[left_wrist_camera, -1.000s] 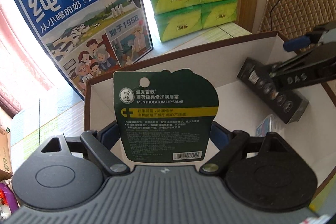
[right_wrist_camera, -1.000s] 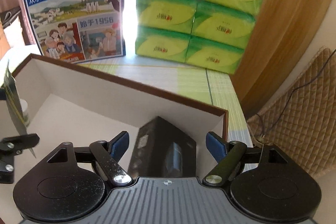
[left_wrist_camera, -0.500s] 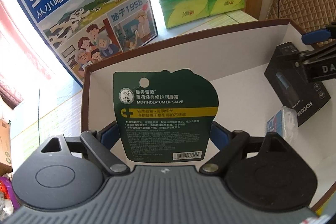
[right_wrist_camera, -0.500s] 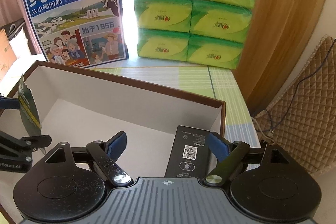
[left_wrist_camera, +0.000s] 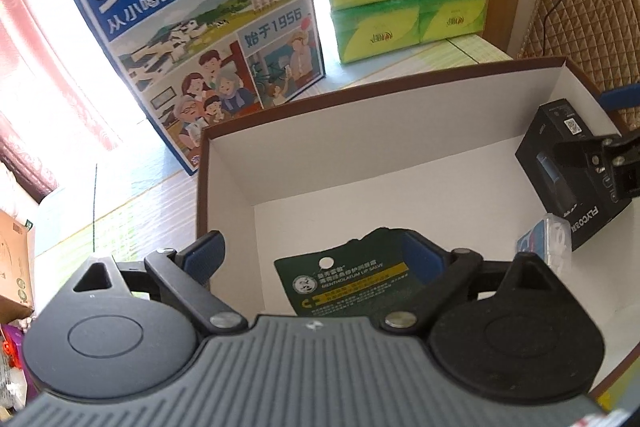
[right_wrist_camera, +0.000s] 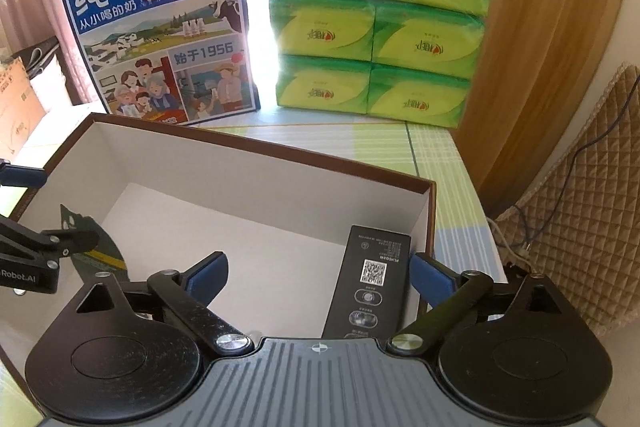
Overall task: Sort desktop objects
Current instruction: 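Lower and release the green card and FLYCO box into the box with both grippers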
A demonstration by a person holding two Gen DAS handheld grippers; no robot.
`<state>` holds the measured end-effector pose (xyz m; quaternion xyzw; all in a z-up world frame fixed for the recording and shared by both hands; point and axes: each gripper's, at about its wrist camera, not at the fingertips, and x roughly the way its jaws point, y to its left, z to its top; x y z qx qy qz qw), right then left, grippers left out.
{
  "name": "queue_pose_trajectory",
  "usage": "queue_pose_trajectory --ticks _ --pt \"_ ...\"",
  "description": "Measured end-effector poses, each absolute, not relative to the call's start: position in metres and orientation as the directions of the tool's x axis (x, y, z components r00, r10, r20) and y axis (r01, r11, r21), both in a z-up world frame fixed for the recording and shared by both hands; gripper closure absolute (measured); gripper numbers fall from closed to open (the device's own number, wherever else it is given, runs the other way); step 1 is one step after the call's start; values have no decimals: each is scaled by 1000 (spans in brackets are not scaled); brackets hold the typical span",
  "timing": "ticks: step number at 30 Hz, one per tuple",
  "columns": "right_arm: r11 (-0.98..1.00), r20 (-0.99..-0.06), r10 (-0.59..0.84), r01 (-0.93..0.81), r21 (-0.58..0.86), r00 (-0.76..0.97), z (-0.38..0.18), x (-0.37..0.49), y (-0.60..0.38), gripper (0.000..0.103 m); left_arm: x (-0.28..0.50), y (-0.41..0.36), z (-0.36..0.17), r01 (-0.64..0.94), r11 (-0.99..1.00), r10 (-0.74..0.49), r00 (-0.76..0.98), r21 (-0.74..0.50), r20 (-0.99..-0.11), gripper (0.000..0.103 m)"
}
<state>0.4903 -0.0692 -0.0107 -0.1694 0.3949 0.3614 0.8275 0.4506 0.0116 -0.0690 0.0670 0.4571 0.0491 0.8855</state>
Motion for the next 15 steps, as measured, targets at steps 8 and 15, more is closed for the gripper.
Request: queue_pose_trajectory --ticks 8,15 --pt "678 -767 487 -734 29 419 1 477 -79 2 432 12 -45 -48 991 129 603 126 -787 9" --pt "675 -754 509 -736 51 416 17 458 -91 2 407 6 -19 -51 995 97 645 83 -758 9"
